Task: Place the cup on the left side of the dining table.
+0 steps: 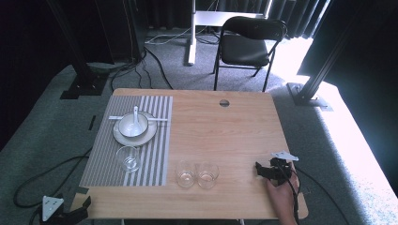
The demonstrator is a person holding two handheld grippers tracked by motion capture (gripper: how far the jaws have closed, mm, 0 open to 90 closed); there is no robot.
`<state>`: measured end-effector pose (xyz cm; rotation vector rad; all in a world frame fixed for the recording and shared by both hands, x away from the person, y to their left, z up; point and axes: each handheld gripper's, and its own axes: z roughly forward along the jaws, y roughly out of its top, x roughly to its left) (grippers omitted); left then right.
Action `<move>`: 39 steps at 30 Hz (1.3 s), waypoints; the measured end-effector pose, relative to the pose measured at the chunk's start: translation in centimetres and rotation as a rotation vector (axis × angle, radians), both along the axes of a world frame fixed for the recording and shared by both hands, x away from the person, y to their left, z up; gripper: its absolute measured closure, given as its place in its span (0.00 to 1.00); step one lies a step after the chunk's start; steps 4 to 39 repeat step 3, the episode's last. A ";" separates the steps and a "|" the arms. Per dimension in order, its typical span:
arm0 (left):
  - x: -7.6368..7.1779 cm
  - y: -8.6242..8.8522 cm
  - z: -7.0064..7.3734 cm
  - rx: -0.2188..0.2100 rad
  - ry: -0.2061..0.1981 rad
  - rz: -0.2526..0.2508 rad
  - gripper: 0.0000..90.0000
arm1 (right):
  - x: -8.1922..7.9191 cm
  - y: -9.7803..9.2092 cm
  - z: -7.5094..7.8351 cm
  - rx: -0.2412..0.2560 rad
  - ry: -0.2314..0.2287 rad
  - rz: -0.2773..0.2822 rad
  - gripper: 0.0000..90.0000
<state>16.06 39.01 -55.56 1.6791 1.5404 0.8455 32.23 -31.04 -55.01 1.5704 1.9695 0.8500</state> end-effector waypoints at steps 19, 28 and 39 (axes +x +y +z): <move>0.0 0.1 -0.2 -0.015 0.009 -0.003 0.01 | 0.0 0.0 0.0 0.000 0.000 0.000 0.13; 0.0 0.1 -0.2 -0.015 0.009 -0.003 0.01 | 0.0 0.0 0.0 0.000 0.000 0.000 0.13; 0.0 0.1 -0.2 -0.015 0.009 -0.003 0.01 | 0.0 0.0 0.0 0.000 0.000 0.000 0.13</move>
